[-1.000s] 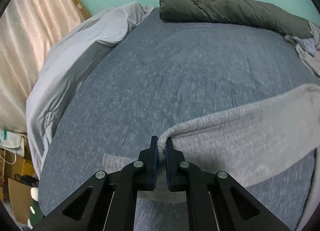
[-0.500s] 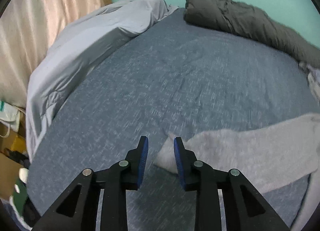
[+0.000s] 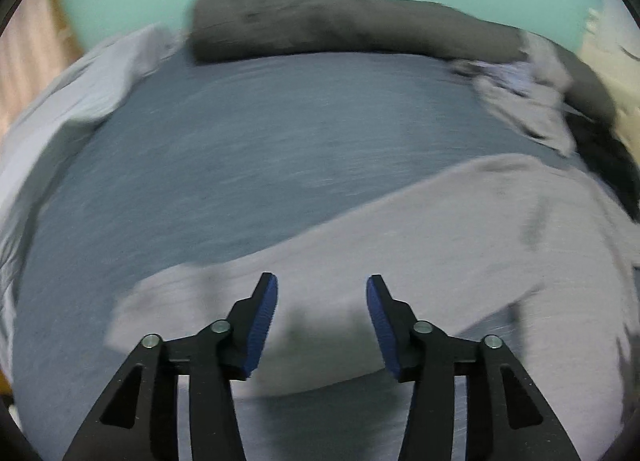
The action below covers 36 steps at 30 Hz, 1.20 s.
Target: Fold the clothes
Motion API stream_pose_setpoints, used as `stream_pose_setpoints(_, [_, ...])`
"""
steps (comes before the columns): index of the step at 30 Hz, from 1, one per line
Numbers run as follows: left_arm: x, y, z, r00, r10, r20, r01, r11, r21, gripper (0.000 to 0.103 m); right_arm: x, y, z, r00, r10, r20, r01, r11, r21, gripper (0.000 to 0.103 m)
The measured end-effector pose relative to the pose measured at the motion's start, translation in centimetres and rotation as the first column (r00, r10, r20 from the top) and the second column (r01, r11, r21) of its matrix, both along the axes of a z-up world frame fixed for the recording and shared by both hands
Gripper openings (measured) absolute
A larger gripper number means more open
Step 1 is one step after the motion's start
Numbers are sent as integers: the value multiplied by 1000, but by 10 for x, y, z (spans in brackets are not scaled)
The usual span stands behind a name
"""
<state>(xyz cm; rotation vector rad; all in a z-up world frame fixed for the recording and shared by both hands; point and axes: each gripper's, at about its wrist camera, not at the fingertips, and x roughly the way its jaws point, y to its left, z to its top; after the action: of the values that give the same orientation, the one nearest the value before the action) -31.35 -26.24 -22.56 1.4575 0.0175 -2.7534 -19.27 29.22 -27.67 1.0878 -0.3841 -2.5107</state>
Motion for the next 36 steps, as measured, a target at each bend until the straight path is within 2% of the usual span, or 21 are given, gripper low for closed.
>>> stream_pose_setpoints(4, [-40, 65, -10, 994, -113, 1, 113, 993, 15, 55, -52, 23, 3, 998, 12, 58, -15, 998, 53, 62])
stream_pose_setpoints(9, [-82, 125, -27, 983, -182, 29, 183, 983, -18, 55, -127, 49, 12, 997, -20, 77, 9, 990, 142, 62])
stream_pose_setpoints(13, [-118, 146, -41, 983, -180, 44, 181, 983, -27, 55, -181, 60, 14, 995, -11, 99, -7, 984, 177, 62])
stream_pose_setpoints(18, [-157, 147, -56, 986, -160, 52, 161, 986, -32, 55, -236, 64, 13, 994, 3, 113, -28, 975, 220, 62])
stream_pose_setpoints(25, [-187, 157, -79, 980, -190, 63, 193, 980, -47, 55, -297, 53, 10, 995, 23, 101, -50, 960, 276, 62])
stream_pose_setpoints(27, [-192, 159, -84, 976, -205, 73, 208, 977, -41, 48, -313, 49, 5, 993, 23, 113, -55, 957, 285, 62])
stream_pose_setpoints(28, [-193, 161, -87, 973, -218, 78, 222, 974, -40, 28, -320, 48, 1, 992, 23, 124, -58, 955, 289, 62])
stream_pose_setpoints(29, [-195, 163, -90, 970, -228, 88, 233, 971, -50, 13, -328, 45, -4, 990, 24, 138, -65, 952, 300, 62])
stream_pose_setpoints(33, [-196, 167, -91, 969, -236, 78, 242, 968, -69, 4, -343, 32, -17, 986, 50, 157, -99, 942, 322, 59])
stream_pose_setpoints(34, [-196, 167, -89, 970, -234, 70, 239, 968, -70, 3, -346, 29, -21, 985, 56, 162, -107, 940, 324, 47])
stream_pose_setpoints(36, [-197, 167, -86, 973, -226, 55, 230, 970, -82, 3, -352, 25, -28, 982, 61, 177, -117, 938, 327, 31])
